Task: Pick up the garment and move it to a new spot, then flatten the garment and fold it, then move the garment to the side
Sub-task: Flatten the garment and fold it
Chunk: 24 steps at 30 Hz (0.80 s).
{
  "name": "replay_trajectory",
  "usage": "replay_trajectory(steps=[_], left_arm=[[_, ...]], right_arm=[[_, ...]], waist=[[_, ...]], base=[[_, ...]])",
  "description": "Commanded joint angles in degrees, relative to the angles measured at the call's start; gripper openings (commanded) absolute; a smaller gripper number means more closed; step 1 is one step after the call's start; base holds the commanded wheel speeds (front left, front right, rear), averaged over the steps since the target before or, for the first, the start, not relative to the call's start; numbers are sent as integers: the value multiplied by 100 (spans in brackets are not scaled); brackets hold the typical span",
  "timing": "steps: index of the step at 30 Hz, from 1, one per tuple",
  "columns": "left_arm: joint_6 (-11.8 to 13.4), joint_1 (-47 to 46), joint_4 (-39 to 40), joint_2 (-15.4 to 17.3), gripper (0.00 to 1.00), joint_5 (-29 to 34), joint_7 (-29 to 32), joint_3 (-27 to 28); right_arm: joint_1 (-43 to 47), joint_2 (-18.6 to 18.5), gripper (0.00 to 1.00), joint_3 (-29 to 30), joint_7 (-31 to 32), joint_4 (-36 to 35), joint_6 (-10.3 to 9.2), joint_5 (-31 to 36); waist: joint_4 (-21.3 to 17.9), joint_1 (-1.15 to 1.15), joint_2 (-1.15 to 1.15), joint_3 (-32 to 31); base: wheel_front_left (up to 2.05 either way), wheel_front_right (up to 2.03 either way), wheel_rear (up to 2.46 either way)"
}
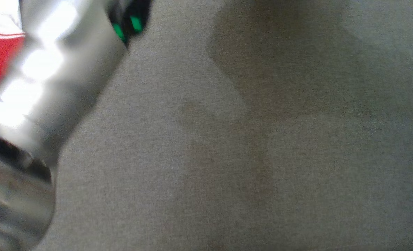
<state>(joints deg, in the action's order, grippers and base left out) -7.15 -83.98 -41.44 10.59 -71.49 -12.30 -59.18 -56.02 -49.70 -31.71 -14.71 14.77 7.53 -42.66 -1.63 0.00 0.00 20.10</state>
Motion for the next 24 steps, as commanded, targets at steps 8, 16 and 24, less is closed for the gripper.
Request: replay_trajectory(steps=[8,16,24], left_arm=[[-33,2445,1069,330,0,964,-266,405],[111,5892,2607,435,0,2626,-269,1845],[134,7997,4082,417,0,3113,-269,2475]], right_arm=[[2319,-78,0,-77,-29,-393,-4,-565],[4904,104,0,1088,-29,-1106,-4,-728],[7392,364,0,2529,0,-2455,-4,-534]], waist=[[156,0,0,-146],[191,0,0,-802],[468,0,0,-1140]], base=[[0,0,0],[0,0,0],[0,0,0]])
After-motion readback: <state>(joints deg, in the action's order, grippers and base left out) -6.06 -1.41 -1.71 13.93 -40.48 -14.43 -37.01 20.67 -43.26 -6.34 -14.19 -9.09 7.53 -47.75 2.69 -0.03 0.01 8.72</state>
